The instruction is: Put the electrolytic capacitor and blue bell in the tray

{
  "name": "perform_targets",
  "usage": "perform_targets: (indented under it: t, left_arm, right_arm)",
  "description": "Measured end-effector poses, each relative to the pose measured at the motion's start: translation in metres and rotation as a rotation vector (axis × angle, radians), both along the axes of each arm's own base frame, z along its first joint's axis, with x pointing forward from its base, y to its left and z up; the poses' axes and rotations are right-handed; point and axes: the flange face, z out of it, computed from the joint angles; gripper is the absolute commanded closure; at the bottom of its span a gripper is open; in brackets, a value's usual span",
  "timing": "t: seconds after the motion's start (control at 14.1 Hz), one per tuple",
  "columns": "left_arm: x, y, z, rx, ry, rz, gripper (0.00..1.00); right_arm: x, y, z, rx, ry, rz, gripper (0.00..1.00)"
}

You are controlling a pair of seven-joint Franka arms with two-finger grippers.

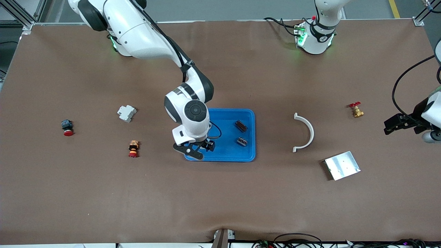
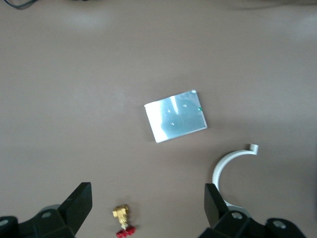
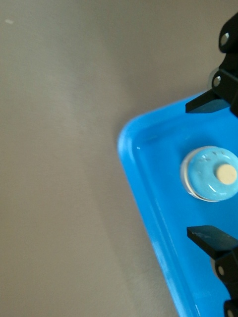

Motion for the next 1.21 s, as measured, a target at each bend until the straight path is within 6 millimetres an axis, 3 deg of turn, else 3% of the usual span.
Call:
perform_targets:
  t: [0.28,0.78,0.92,1.21]
  left_arm:
    - [-0.011,0.006,0.018,-0.015,-0.005,0.028,0.00]
    - [-0.011,0.007,0.017,-0.014,0.000,0.029,0.00]
    - [-0.010,0.006,0.014,-0.008,0.005,0.030,0.00]
    - [-0.009,0.003,0.009,0.013,0.017,0.033,0.00]
  right_arm:
    - [0.019,-0.045,0.044,-0.033,0.046,0.069,0.00]
    - [0.042,-0.118,0.103,-0.042,0.072,0.167,0.00]
    - [0.051,-0.153,0.118,-0.041,0.072,0.201,0.00]
    - [0.065,-0.244,0.156,-0.041,0.099,0.244,0.00]
